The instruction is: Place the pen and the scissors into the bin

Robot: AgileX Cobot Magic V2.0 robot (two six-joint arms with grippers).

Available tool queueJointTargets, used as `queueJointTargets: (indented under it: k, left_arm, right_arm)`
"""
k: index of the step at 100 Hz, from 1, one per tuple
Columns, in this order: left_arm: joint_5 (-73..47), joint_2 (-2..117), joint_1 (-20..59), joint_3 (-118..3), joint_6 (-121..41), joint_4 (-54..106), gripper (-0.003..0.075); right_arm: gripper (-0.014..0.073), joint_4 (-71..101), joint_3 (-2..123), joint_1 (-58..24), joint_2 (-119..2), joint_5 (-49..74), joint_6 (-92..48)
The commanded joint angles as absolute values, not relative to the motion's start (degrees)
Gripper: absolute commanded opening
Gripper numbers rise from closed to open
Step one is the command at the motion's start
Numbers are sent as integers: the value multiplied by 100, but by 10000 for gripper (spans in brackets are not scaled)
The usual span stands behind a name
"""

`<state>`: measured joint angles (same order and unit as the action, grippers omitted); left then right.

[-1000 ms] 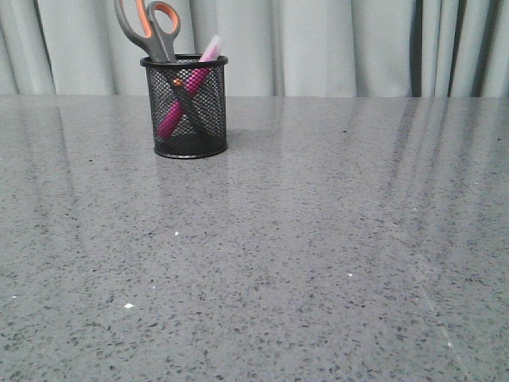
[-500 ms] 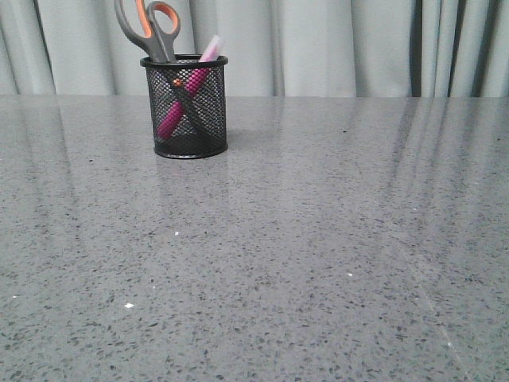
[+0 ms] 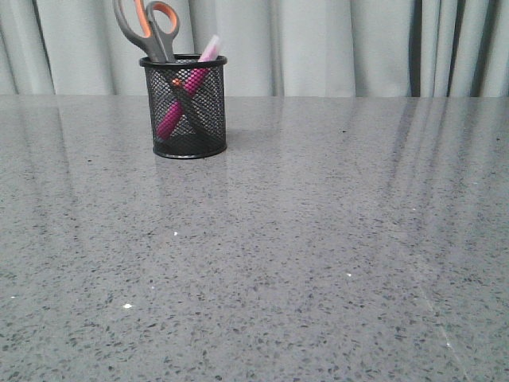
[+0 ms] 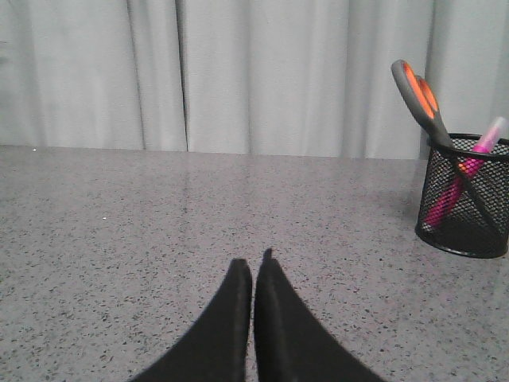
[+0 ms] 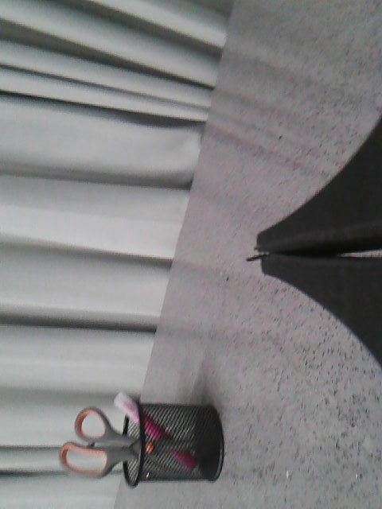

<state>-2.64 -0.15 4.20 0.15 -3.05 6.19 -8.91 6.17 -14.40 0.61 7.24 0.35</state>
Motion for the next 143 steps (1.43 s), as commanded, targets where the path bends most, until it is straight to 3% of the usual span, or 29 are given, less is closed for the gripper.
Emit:
queueJointTargets:
  k: [1,29,143]
  left_arm:
    - [171,-169,438,139,-241,661,-22]
    - [171,-169,438,139,-241,661,-22]
    - [171,-169,438,139,-241,661,-22]
  right_arm:
    - [-75,-724,627,-947,118,437,35]
    - [-75,0,-95,290,118,0,0]
    - [-75,-367,-156,292,159,364,0]
